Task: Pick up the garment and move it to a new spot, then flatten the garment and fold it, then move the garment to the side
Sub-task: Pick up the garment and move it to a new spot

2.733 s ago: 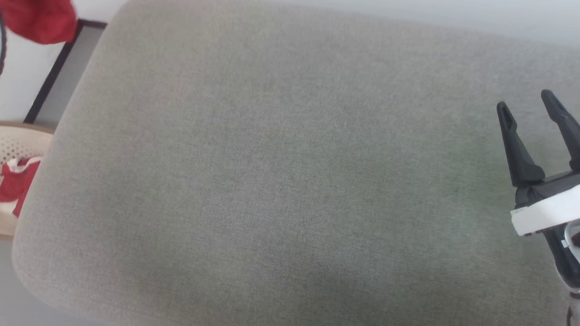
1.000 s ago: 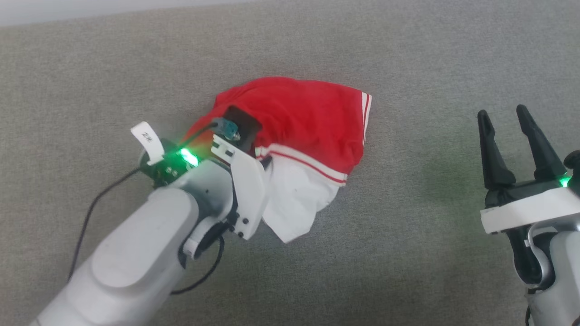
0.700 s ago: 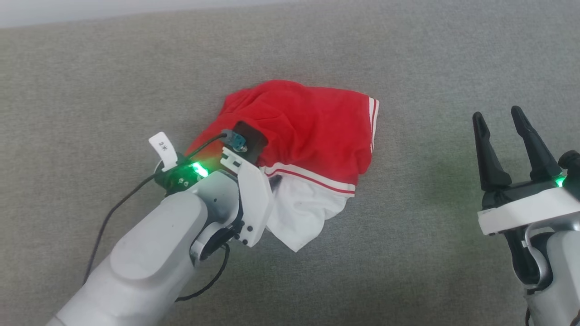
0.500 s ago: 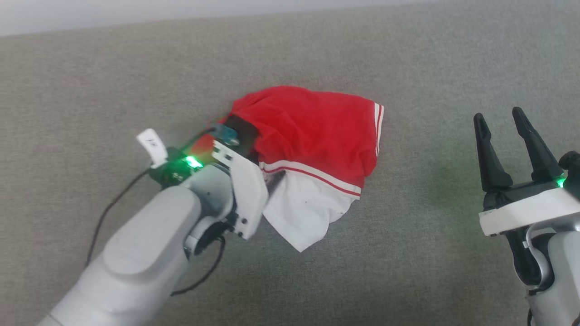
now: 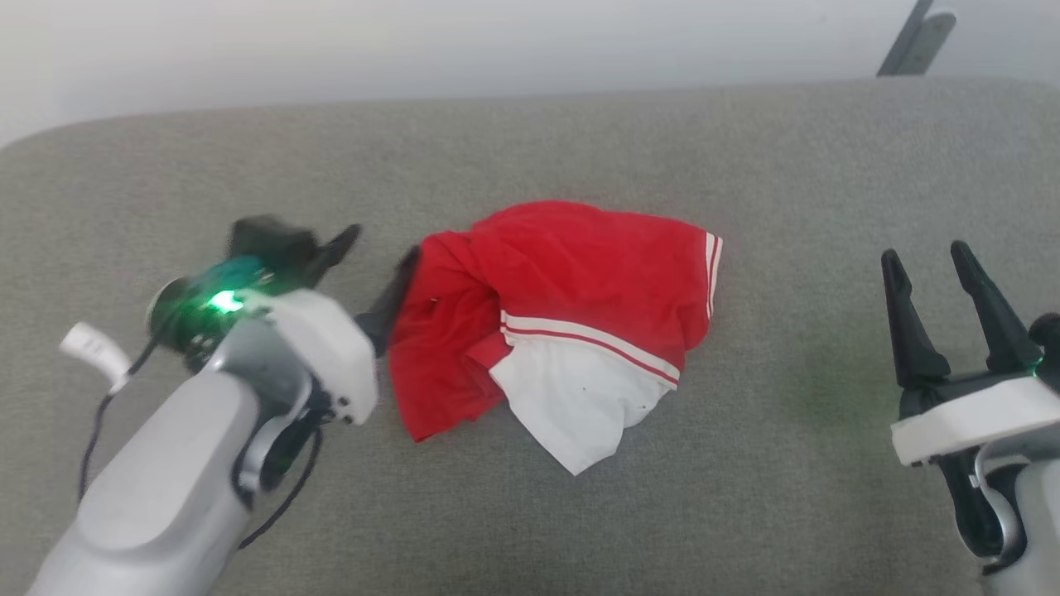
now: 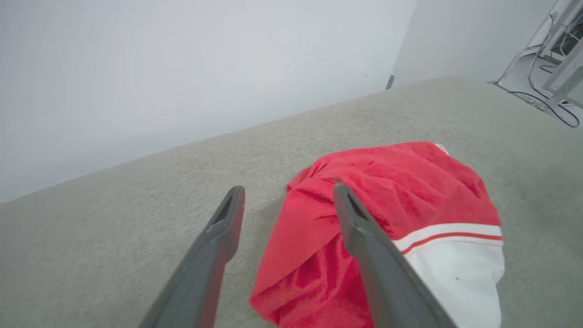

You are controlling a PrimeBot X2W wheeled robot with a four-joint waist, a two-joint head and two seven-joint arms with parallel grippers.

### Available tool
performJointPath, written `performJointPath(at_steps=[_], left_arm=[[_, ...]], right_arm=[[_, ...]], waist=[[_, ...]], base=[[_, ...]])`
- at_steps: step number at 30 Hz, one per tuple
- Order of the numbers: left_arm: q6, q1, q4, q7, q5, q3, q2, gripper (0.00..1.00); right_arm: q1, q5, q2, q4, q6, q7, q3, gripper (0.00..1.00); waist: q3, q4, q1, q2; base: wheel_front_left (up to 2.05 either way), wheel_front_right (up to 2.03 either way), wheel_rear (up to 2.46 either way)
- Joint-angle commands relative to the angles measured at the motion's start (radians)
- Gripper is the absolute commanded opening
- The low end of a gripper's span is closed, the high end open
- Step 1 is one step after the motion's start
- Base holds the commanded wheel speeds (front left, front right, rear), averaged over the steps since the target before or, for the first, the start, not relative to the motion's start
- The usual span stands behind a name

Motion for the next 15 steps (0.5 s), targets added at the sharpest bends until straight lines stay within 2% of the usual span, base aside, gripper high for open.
performJointPath(at_steps=[1, 10, 15], left_arm=[[0.012, 0.031, -0.012, -0.028, -0.003, 0.019, 0.012, 1.00], [0.075, 0.222, -0.061, -0.206, -0.045, 0.145, 0.096, 1.00], [0.099, 0.310, -0.079, -0.267, -0.070, 0.192, 0.121, 1.00]], right_arm=[[0.014, -0.006, 0.001, 0.001, -0.001, 0.003, -0.009, 1.00], [0.070, -0.030, 0.021, 0.007, -0.001, 0.009, -0.051, 1.00], [0.099, -0.037, 0.029, 0.009, -0.001, 0.004, -0.071, 1.00]], waist=[[-0.022, 0.015, 0.0000, 0.0000], [-0.087, 0.045, 0.0000, 0.0000], [-0.113, 0.061, 0.0000, 0.0000]], base=[[0.00, 0.00, 0.00], [0.00, 0.00, 0.00], [0.00, 0.00, 0.00]])
